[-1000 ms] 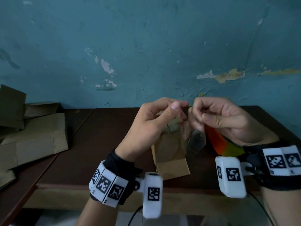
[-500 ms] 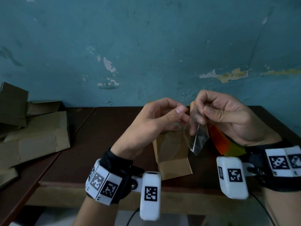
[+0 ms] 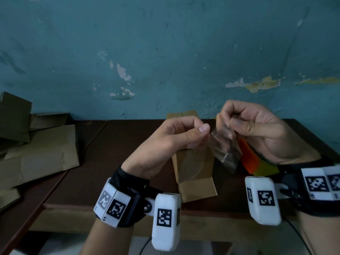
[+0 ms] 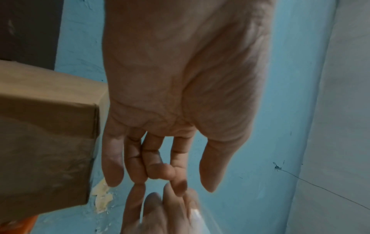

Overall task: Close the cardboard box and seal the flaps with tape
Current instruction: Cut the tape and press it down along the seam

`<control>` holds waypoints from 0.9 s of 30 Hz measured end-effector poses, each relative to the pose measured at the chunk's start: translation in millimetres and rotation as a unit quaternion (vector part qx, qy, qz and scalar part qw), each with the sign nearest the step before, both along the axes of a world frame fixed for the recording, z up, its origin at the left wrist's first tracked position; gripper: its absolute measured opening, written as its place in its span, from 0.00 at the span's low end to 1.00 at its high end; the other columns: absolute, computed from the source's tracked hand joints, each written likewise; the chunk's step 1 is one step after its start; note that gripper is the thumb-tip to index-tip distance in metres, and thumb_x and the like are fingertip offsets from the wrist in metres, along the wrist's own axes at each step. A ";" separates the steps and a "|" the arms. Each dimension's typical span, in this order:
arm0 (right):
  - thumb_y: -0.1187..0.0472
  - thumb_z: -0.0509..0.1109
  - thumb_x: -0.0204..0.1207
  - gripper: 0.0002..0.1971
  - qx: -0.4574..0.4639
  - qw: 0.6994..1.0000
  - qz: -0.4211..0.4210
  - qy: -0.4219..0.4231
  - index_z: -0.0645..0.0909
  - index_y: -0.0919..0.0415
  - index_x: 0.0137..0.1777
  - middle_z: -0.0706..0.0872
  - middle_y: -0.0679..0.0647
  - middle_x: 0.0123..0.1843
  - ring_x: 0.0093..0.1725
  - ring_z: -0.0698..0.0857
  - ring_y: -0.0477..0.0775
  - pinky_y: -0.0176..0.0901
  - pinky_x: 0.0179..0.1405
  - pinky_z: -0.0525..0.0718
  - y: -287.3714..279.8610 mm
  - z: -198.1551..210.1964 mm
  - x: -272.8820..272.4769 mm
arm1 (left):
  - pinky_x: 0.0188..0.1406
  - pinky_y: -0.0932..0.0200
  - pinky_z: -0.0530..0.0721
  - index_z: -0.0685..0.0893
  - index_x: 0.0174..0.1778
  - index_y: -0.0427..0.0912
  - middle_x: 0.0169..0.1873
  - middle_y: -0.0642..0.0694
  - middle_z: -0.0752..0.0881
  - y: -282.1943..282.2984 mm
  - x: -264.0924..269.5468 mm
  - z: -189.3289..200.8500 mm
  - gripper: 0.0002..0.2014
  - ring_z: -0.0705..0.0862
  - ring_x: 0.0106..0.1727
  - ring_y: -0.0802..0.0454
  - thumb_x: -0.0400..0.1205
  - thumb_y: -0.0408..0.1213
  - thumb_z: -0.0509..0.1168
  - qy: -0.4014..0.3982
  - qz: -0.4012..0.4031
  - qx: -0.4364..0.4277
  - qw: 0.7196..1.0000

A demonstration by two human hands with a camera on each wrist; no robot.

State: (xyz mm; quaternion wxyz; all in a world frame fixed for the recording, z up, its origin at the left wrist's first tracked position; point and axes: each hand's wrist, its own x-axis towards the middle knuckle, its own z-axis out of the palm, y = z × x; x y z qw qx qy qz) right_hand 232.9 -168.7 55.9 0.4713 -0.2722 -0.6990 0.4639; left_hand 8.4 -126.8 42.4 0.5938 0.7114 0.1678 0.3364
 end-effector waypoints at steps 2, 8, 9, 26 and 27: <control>0.60 0.63 0.79 0.09 0.000 1.000 -0.009 -0.004 0.73 0.67 0.45 0.77 0.60 0.35 0.34 0.82 0.64 0.49 0.39 0.81 0.5 -0.8 1.2 | 0.66 0.25 0.75 0.85 0.42 0.42 0.45 0.34 0.80 2.1 -0.4 -2.4 0.10 0.75 0.53 0.35 0.88 0.39 0.65 -0.012 -0.003 -0.007 1.000; 0.57 0.66 0.77 0.11 0.001 0.999 -0.037 -0.016 0.74 0.67 0.45 0.77 0.58 0.35 0.36 0.77 0.56 0.44 0.40 0.77 0.9 -3.0 -1.9 | 0.55 0.43 0.76 0.85 0.44 0.38 0.47 0.34 0.82 6.3 0.0 -6.3 0.08 0.77 0.50 0.38 0.88 0.36 0.66 -0.021 -0.005 -0.015 1.000; 0.57 0.66 0.77 0.11 0.001 0.999 -0.041 -0.020 0.75 0.66 0.45 0.77 0.59 0.35 0.36 0.75 0.57 0.46 0.40 0.76 1.6 -3.8 -2.5 | 0.55 0.47 0.76 0.84 0.44 0.38 0.46 0.33 0.82 5.4 0.4 -6.0 0.07 0.76 0.50 0.38 0.87 0.34 0.66 -0.026 -0.005 -0.016 1.000; 0.66 0.76 0.76 0.08 -0.096 0.983 -0.107 -0.117 0.89 0.68 0.54 0.87 0.66 0.38 0.28 0.78 0.55 0.64 0.46 0.86 1.0 -4.7 4.4 | 0.22 0.59 0.83 0.79 0.50 0.34 0.28 0.39 0.86 16.6 -31.6 3.0 0.17 0.85 0.23 0.49 0.71 0.22 0.77 0.029 0.050 -0.055 0.997; 0.66 0.77 0.74 0.11 -0.100 0.980 -0.113 -0.129 0.88 0.66 0.55 0.90 0.67 0.41 0.31 0.81 0.60 0.61 0.43 0.88 1.7 -5.1 4.0 | 0.21 0.60 0.82 0.79 0.51 0.33 0.27 0.39 0.85 17.4 -34.4 3.8 0.18 0.84 0.22 0.49 0.70 0.22 0.78 0.041 0.060 -0.054 0.996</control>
